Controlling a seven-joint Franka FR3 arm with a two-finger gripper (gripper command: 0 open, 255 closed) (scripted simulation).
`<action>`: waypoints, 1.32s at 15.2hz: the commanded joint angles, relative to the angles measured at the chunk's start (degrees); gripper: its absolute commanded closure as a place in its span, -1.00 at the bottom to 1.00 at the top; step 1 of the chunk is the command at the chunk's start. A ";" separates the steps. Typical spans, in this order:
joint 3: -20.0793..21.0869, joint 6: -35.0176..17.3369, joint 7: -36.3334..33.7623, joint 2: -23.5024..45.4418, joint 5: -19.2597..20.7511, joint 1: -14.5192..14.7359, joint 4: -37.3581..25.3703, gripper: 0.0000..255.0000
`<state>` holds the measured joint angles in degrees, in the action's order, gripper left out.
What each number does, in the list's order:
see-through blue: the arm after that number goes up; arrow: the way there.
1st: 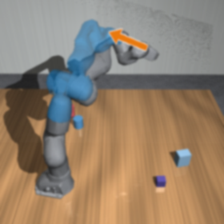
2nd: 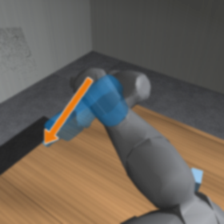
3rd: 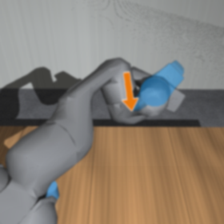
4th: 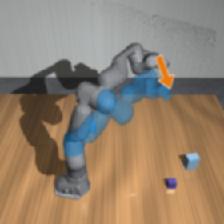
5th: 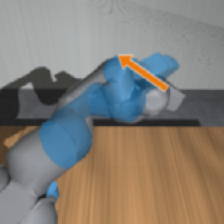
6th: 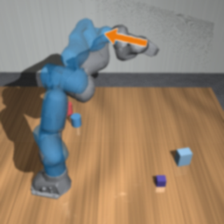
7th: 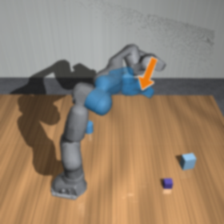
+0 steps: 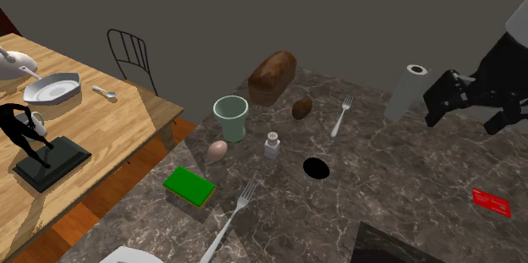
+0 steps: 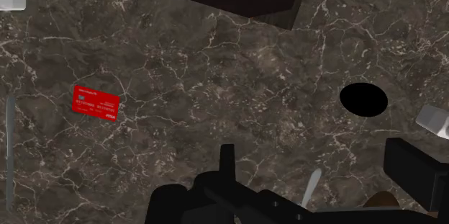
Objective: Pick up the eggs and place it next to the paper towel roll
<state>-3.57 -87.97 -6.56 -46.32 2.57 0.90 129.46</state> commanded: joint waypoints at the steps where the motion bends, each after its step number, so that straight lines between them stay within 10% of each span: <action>1: 0.00 0.00 0.00 0.00 0.00 0.00 0.00 -1.00; 20: 24.56 -18.97 -26.12 16.28 -7.42 4.13 2.59 -1.00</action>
<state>19.71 -105.48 -31.25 -31.46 -4.86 5.01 132.07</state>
